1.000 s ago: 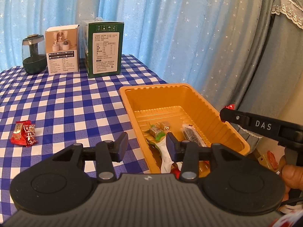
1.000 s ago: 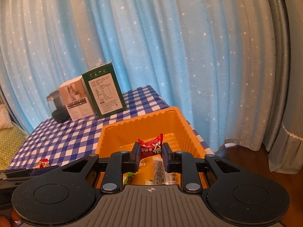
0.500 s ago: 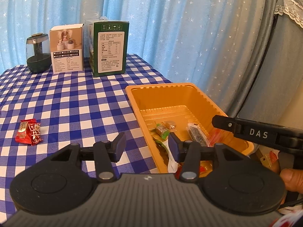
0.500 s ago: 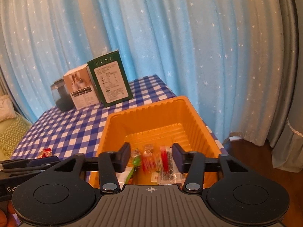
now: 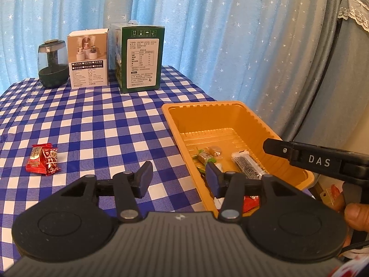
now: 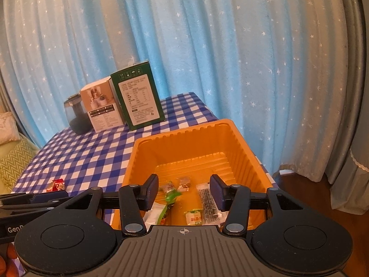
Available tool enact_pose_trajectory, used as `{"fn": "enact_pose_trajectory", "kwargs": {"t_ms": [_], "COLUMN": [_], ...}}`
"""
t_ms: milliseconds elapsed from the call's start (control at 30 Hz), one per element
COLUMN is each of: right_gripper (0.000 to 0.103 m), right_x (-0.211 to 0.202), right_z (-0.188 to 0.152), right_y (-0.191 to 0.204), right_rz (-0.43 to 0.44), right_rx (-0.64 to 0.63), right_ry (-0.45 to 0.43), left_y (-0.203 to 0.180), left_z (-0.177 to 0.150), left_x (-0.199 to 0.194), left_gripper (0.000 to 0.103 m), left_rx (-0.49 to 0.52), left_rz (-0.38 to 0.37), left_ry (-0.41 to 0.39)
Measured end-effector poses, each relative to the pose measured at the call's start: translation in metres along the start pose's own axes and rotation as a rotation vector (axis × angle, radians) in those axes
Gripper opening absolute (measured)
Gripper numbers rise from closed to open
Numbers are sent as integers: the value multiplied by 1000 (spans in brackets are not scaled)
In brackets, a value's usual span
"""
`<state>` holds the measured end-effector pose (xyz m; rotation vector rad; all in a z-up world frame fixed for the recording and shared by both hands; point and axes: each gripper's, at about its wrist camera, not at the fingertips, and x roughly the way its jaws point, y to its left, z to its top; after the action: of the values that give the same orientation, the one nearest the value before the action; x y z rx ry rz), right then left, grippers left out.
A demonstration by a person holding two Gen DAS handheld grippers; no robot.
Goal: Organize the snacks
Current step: 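Move both tools away from the tray toward the two red candy packs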
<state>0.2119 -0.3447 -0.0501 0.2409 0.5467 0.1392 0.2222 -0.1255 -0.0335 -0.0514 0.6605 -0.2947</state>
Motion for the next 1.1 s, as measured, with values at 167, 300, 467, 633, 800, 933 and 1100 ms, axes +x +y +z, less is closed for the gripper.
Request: {"fn": "enact_pose_trajectory", "kwargs": {"t_ms": [167,300,467,633,800,933,1100], "right_gripper": [50,50,50,50,50,50,50], "right_x": [2,2,3,4,6,9,12], "right_z": [1,1,2,1,-1,-1,-3], "right_y": [3,9,16,28,44,57,77], "right_rz": [1,8,17,27,47,64,93], "right_rx": [-4,-15,-29,-47,-79,-100,-128], "right_ry": [0,-1,-4,-3,0,5,8], "left_y": [5,11,21,35,52,66,86], "left_z": [0,0,0,-3,-8,-11,-15], "left_x": [-2,-5,-9,-15,-22,-28,-37], "left_gripper": [47,49,52,54,57,59,61], "left_rx": [-1,-4,-11,-22,-41,-51,-59], "left_rz": [8,19,36,60,89,113,150], "left_ry": [-2,-7,-8,-12,-15,-17,-22]}}
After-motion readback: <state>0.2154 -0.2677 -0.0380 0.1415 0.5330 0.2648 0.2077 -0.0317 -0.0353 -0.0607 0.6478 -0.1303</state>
